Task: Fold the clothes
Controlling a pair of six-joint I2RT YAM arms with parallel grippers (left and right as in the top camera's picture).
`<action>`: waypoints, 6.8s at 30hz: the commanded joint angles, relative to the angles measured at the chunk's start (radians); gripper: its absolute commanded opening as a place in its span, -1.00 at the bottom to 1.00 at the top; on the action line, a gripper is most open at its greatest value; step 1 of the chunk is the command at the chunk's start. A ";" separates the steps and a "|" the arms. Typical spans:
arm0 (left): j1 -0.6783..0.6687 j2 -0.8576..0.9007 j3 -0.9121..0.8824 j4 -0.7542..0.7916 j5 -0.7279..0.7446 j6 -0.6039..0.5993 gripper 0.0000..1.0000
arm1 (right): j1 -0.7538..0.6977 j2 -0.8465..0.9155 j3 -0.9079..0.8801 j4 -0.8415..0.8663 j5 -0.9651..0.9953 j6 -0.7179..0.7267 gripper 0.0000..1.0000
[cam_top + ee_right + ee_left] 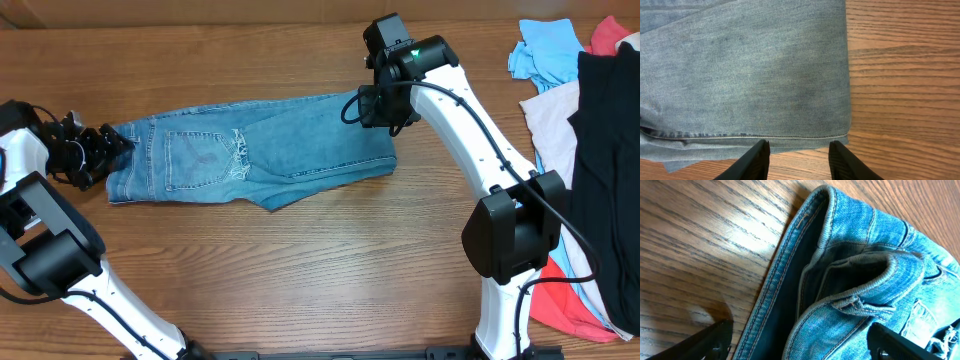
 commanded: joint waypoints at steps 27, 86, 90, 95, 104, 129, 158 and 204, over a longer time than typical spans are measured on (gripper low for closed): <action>-0.044 0.040 -0.211 0.140 -0.106 0.025 -0.92 | 0.000 -0.024 0.013 -0.010 0.010 -0.002 -0.15; -0.540 -0.125 0.680 -0.380 0.090 -0.103 -0.92 | -0.244 0.033 -0.034 0.007 -0.219 -0.113 -0.17; -0.566 -0.125 0.680 -0.380 0.050 -0.117 -0.92 | -0.192 0.053 -0.130 0.111 -0.346 -0.140 -0.19; -0.572 -0.125 0.680 -0.380 0.050 -0.117 -0.92 | -0.119 0.054 -0.222 0.211 -0.366 -0.138 -0.19; -0.572 -0.125 0.680 -0.390 0.050 -0.117 -0.92 | 0.012 0.100 -0.299 0.375 -0.365 -0.134 -0.20; -0.684 -0.149 0.680 -0.371 0.208 -0.220 -0.92 | 0.051 0.209 -0.299 0.436 -0.340 -0.119 -0.27; -0.909 -0.143 0.565 -0.335 -0.227 -0.488 -0.92 | 0.051 0.209 -0.299 0.396 -0.340 -0.119 -0.26; -0.976 -0.143 0.510 -0.282 -0.174 -0.476 -0.04 | -0.050 -0.122 -0.294 0.289 -0.072 0.054 -0.14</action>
